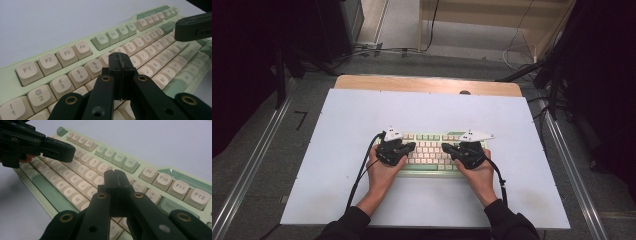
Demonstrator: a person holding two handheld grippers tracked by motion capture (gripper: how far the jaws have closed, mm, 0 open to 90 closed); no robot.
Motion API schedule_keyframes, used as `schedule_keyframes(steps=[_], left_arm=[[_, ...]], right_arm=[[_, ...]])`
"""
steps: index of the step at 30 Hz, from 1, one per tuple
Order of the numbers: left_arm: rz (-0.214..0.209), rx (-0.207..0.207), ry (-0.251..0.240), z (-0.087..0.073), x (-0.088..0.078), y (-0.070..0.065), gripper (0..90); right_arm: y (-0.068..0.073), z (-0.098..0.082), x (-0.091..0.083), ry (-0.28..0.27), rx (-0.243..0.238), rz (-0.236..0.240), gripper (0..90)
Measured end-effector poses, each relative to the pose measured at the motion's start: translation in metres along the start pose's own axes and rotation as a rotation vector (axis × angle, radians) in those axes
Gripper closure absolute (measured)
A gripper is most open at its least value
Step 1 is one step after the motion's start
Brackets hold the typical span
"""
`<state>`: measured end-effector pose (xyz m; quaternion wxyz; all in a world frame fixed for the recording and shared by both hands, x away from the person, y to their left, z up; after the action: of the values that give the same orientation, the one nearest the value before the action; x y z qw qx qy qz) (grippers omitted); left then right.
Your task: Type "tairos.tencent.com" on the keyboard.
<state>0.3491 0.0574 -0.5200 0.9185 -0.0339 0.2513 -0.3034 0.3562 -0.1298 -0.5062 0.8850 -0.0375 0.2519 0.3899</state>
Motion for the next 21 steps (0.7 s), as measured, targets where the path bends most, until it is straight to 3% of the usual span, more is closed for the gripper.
schedule_keyframes(steps=[21], left_arm=[[-0.003, 0.000, 0.024, -0.0036, 0.0052, 0.0031, 90.0]], right_arm=[[0.0005, 0.0004, -0.0003, -0.003, 0.002, 0.006, 88.1]])
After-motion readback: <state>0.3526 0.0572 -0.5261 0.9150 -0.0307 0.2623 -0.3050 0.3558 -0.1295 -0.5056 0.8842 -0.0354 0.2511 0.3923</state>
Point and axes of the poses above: each handheld gripper's, and its own axes: x roughly forward along the jaws, z roughly out of its top, y roughly to its left, the point moved 6 cm from there along x, roughly forward along the jaws, and after that the axes turned 8 degrees about -y, right-handed, at the moved point
